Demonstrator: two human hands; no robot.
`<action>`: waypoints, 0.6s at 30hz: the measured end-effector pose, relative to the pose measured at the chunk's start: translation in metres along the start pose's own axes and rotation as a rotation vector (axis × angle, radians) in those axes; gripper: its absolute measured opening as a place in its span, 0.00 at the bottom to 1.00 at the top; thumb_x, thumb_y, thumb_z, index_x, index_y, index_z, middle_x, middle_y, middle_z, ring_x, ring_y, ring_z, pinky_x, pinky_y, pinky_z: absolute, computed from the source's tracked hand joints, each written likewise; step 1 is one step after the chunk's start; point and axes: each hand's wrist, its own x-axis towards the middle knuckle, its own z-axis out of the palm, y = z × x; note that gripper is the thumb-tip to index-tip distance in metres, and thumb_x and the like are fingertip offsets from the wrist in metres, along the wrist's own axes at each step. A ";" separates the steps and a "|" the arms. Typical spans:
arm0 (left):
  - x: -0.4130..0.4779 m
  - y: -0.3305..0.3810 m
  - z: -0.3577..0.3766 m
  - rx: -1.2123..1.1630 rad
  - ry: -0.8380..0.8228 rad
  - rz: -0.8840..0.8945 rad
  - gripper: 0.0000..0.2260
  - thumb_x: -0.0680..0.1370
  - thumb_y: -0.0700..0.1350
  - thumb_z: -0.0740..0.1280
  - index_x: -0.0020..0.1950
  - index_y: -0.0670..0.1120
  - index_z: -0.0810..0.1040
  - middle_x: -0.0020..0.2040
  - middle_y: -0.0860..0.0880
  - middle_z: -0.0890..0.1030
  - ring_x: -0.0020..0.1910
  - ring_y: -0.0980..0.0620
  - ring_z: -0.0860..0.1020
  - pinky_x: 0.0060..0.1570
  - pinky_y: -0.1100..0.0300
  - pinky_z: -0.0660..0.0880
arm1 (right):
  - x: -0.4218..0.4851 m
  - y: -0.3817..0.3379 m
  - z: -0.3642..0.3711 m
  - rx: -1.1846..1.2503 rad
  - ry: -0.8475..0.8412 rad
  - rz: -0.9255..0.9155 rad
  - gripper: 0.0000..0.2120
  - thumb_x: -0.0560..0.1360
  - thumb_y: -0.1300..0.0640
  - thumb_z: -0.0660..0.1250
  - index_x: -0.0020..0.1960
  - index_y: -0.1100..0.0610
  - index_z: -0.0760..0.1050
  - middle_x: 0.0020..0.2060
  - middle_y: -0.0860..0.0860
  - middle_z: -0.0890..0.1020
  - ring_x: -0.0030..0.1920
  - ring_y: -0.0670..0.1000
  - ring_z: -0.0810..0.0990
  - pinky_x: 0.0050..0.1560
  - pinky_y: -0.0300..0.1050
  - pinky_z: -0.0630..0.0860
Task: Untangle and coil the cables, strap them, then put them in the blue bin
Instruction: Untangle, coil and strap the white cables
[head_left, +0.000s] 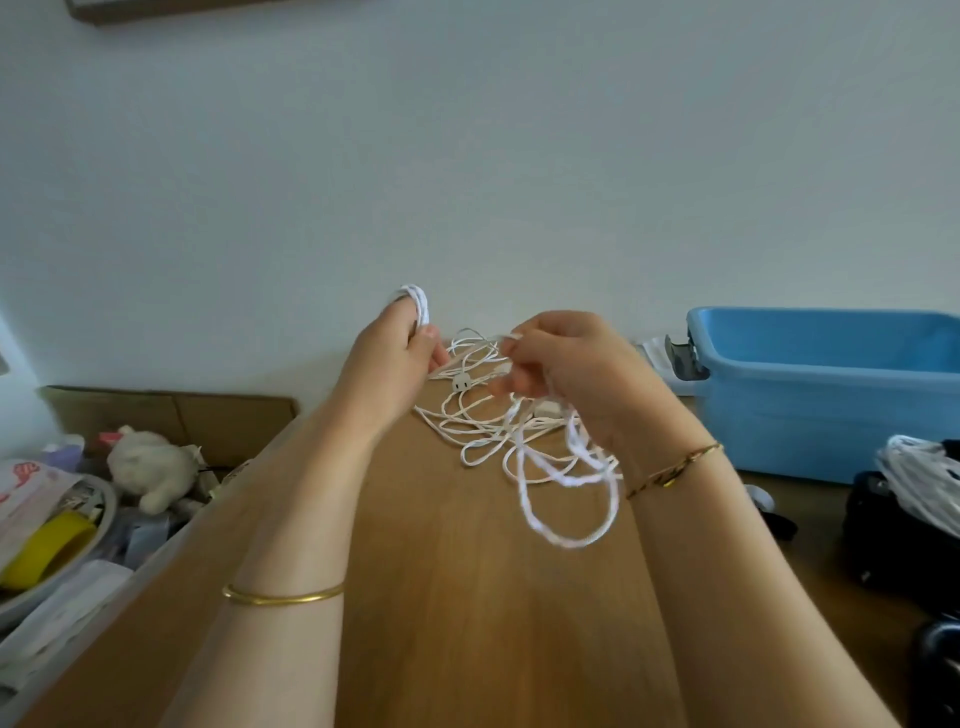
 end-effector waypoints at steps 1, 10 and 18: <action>-0.001 0.000 -0.003 -0.017 -0.051 -0.012 0.08 0.82 0.41 0.55 0.47 0.40 0.72 0.37 0.51 0.79 0.31 0.56 0.73 0.35 0.59 0.67 | 0.000 -0.001 -0.004 0.065 -0.018 0.001 0.06 0.75 0.64 0.65 0.39 0.62 0.72 0.21 0.50 0.70 0.29 0.51 0.77 0.38 0.42 0.73; -0.017 0.020 -0.024 -0.563 -0.640 -0.081 0.16 0.76 0.51 0.65 0.51 0.39 0.81 0.21 0.53 0.64 0.20 0.56 0.61 0.20 0.67 0.60 | 0.003 0.009 -0.008 0.210 0.044 -0.153 0.03 0.75 0.66 0.66 0.44 0.61 0.78 0.22 0.46 0.71 0.22 0.43 0.66 0.30 0.39 0.75; 0.005 -0.002 -0.020 -1.854 -0.947 -0.311 0.18 0.82 0.43 0.55 0.63 0.30 0.71 0.26 0.46 0.70 0.26 0.54 0.63 0.32 0.61 0.66 | 0.006 0.030 0.006 0.156 -0.204 -0.008 0.06 0.78 0.64 0.63 0.43 0.61 0.77 0.29 0.52 0.77 0.25 0.47 0.76 0.30 0.41 0.74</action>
